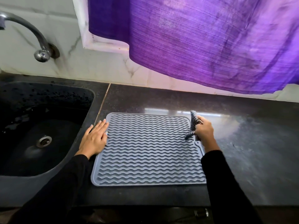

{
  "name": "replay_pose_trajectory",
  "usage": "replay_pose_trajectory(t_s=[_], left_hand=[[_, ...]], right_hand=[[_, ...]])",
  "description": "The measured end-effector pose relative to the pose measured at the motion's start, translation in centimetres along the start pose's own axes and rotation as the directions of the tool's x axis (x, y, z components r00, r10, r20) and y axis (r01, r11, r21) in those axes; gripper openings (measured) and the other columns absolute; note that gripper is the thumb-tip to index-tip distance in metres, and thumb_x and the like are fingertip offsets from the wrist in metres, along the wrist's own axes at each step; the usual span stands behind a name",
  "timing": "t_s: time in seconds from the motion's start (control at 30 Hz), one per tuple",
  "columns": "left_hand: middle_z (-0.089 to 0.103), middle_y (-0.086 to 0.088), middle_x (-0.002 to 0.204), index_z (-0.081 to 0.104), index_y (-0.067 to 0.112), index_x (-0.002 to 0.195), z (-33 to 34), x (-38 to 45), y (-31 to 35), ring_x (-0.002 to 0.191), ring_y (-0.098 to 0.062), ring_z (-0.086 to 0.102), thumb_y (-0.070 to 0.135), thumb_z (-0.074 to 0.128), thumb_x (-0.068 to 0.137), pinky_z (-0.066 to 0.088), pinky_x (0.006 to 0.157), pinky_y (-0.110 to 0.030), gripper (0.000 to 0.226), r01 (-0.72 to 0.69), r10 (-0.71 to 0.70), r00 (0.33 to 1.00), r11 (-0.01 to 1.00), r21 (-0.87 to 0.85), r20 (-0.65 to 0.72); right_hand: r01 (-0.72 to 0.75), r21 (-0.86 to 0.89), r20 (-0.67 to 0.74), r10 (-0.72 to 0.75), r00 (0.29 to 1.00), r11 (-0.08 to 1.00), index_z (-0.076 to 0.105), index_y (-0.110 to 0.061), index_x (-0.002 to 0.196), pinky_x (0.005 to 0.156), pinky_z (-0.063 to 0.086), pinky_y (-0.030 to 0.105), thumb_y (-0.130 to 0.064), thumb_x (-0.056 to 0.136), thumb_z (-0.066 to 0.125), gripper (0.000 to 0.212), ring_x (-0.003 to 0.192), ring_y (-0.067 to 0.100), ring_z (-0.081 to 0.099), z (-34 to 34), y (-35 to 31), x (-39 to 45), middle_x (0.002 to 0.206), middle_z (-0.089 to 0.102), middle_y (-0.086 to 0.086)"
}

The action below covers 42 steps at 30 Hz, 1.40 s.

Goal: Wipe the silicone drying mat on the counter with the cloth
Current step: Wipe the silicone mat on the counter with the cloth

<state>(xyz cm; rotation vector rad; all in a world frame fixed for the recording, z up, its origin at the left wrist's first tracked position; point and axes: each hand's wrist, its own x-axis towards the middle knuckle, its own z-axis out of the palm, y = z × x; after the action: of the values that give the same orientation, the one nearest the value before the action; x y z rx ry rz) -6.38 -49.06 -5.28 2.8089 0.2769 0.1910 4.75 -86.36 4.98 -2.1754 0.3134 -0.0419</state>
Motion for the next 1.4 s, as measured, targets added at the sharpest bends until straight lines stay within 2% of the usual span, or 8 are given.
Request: replay_pose_trajectory(t_s=[0.17, 0.43, 0.53, 0.6, 0.73, 1.03, 1.3, 1.4], left_hand=[[0.013, 0.01, 0.155, 0.022, 0.023, 0.147, -0.1, 0.1, -0.1, 0.141, -0.002, 0.01, 0.03, 0.02, 0.094, 0.004, 0.117, -0.031, 0.053, -0.009, 0.009, 1.0, 1.0, -0.003, 0.001], [0.016, 0.009, 0.155, 0.023, 0.022, 0.147, 0.0, 0.2, -0.1, 0.141, -0.002, 0.011, 0.028, 0.025, 0.095, 0.004, 0.116, -0.032, 0.052, -0.017, 0.017, 1.0, 1.0, -0.007, -0.009], [0.014, 0.01, 0.154, 0.023, 0.023, 0.147, -0.1, 0.1, 0.0, 0.141, -0.002, 0.011, 0.034, 0.018, 0.09, 0.003, 0.117, -0.031, 0.058, -0.012, 0.012, 1.0, 1.0, -0.011, -0.001], [0.015, 0.009, 0.155, 0.022, 0.022, 0.147, -0.2, 0.1, 0.1, 0.141, -0.002, 0.01, 0.028, 0.024, 0.096, 0.002, 0.117, -0.031, 0.052, -0.009, 0.009, 1.0, 1.0, -0.011, 0.002], [0.016, 0.008, 0.155, 0.023, 0.023, 0.147, -0.5, 0.0, 0.3, 0.142, -0.003, 0.011, 0.022, 0.03, 0.097, 0.002, 0.116, -0.031, 0.05, 0.002, -0.002, 1.0, 1.0, -0.027, 0.004], [0.017, 0.008, 0.155, 0.023, 0.022, 0.147, -0.3, 0.0, 0.2, 0.142, -0.004, 0.012, 0.021, 0.031, 0.098, 0.002, 0.116, -0.03, 0.049, -0.003, 0.002, 1.0, 0.999, -0.035, -0.023], [0.016, 0.008, 0.155, 0.023, 0.022, 0.147, -0.2, 0.0, 0.1, 0.142, -0.003, 0.012, 0.028, 0.025, 0.096, 0.002, 0.116, -0.03, 0.051, -0.013, 0.012, 1.0, 1.0, -0.024, -0.016], [0.016, 0.009, 0.155, 0.023, 0.023, 0.147, -0.4, -0.1, 0.2, 0.141, -0.002, 0.011, 0.031, 0.02, 0.093, 0.001, 0.115, -0.029, 0.054, -0.012, 0.012, 1.0, 1.0, -0.023, -0.008]], right_hand=[[0.335, -0.669, 0.164, -0.308, 0.937, 0.664, 0.048, -0.02, 0.132, 0.103, 0.037, 0.038, -0.007, 0.093, 0.038, 0.043, 0.123, 0.032, 0.045, 3.9, 3.5, -3.6, 0.136, 0.047, 0.014], [0.288, -0.89, 0.208, -0.245, 0.947, 0.353, 0.023, -0.003, 0.142, 0.113, 0.018, 0.051, -0.001, 0.094, 0.035, 0.05, 0.135, 0.047, 0.025, 6.8, 3.7, -4.2, 0.149, 0.024, 0.023], [0.382, -0.815, 0.264, -0.308, 0.914, 0.435, 0.044, -0.004, 0.131, 0.109, 0.029, 0.042, -0.004, 0.093, 0.037, 0.039, 0.127, 0.038, 0.04, 5.4, 3.6, -3.2, 0.135, 0.046, 0.017], [0.373, -0.522, 0.295, -0.248, 0.923, 0.767, 0.057, -0.01, 0.122, 0.098, 0.039, 0.031, -0.005, 0.091, 0.044, 0.034, 0.118, 0.029, 0.051, 2.9, 2.8, -1.8, 0.125, 0.059, 0.009], [-0.105, 0.211, 0.135, 0.078, 0.988, 0.972, 0.054, 0.002, 0.124, 0.062, 0.049, 0.029, 0.013, 0.082, 0.037, 0.047, 0.08, 0.027, 0.057, -0.7, 1.0, -0.5, 0.086, 0.061, 0.013], [0.371, -0.699, 0.18, -0.353, 0.918, 0.611, 0.024, -0.017, 0.145, 0.117, 0.014, 0.042, 0.004, 0.092, 0.033, 0.057, 0.142, 0.034, 0.017, 5.8, 5.1, -6.9, 0.154, 0.019, 0.015], [0.415, -0.752, 0.285, -0.315, 0.905, 0.513, 0.041, -0.012, 0.133, 0.115, 0.021, 0.045, -0.003, 0.094, 0.034, 0.041, 0.137, 0.039, 0.026, 5.6, 4.0, -5.2, 0.144, 0.037, 0.014], [0.357, -0.463, 0.274, -0.252, 0.928, 0.811, 0.061, -0.013, 0.12, 0.104, 0.036, 0.033, -0.005, 0.089, 0.044, 0.035, 0.122, 0.03, 0.048, 3.5, 2.7, -3.9, 0.123, 0.06, 0.009]])
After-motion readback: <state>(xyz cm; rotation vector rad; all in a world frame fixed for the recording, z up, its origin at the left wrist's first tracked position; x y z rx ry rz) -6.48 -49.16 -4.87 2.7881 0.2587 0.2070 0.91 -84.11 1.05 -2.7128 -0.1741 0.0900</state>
